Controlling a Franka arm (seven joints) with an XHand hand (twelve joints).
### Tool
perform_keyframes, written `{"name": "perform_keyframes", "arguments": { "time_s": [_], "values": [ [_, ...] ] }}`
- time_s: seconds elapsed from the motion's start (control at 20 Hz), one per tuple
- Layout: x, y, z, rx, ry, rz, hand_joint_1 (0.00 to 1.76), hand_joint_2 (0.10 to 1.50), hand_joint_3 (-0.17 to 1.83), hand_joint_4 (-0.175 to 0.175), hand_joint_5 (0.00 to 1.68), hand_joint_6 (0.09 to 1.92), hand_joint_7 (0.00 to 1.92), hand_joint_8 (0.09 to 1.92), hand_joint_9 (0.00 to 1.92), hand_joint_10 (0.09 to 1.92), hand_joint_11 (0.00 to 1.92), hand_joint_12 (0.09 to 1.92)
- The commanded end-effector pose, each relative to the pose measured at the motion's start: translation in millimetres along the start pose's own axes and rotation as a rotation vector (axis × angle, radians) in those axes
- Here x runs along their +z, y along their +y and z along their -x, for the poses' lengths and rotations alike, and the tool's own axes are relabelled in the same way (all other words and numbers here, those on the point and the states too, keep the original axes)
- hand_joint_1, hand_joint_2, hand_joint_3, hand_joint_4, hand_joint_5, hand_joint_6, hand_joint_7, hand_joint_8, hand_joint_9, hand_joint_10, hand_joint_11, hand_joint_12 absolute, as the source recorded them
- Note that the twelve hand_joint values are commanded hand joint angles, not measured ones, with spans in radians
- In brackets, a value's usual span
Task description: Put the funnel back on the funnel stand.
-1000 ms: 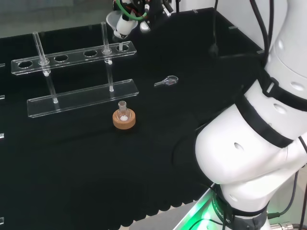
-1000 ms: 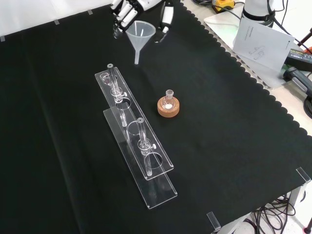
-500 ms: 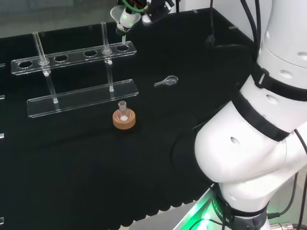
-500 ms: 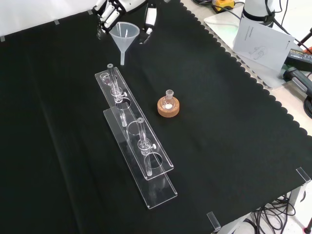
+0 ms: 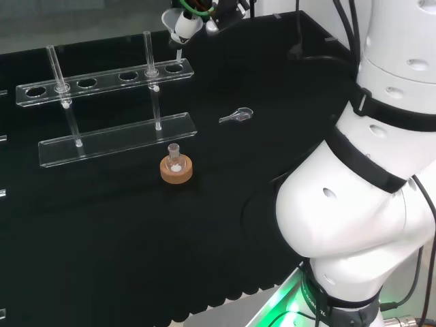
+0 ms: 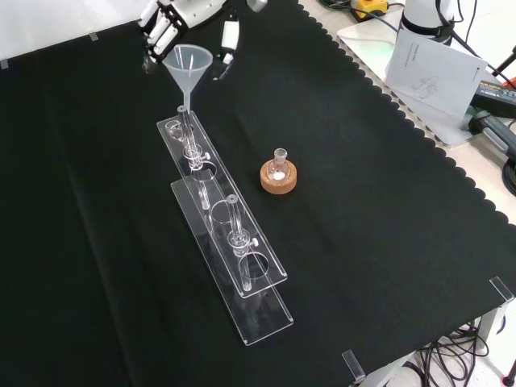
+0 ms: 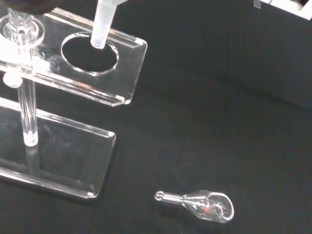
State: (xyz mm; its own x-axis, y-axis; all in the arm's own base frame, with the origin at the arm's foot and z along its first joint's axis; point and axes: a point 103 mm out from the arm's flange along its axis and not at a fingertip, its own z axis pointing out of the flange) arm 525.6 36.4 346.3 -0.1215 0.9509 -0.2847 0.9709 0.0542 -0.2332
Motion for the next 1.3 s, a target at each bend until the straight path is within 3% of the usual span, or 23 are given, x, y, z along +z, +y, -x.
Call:
{"name": "perform_keyframes", "arguments": {
  "time_s": [0.05, 0.5, 1.3],
  "values": [
    [3.2, 18.2, -8.0, -0.023, 0.001, 0.003, 0.65, 0.82, 0.44, -0.025, 0.60, 0.19, 0.59, 0.67, 0.96, 0.49, 0.49, 1.29],
    [16.7, 28.3, -13.3, -0.017, -0.028, -0.037, 0.65, 0.82, 0.44, -0.024, 0.62, 0.21, 0.60, 0.67, 0.97, 0.50, 0.49, 1.29],
    [42.4, 44.8, -23.5, -0.028, -0.020, -0.084, 0.65, 0.82, 0.44, -0.027, 0.58, 0.20, 0.57, 0.66, 0.92, 0.48, 0.49, 1.28]
  ]
}}
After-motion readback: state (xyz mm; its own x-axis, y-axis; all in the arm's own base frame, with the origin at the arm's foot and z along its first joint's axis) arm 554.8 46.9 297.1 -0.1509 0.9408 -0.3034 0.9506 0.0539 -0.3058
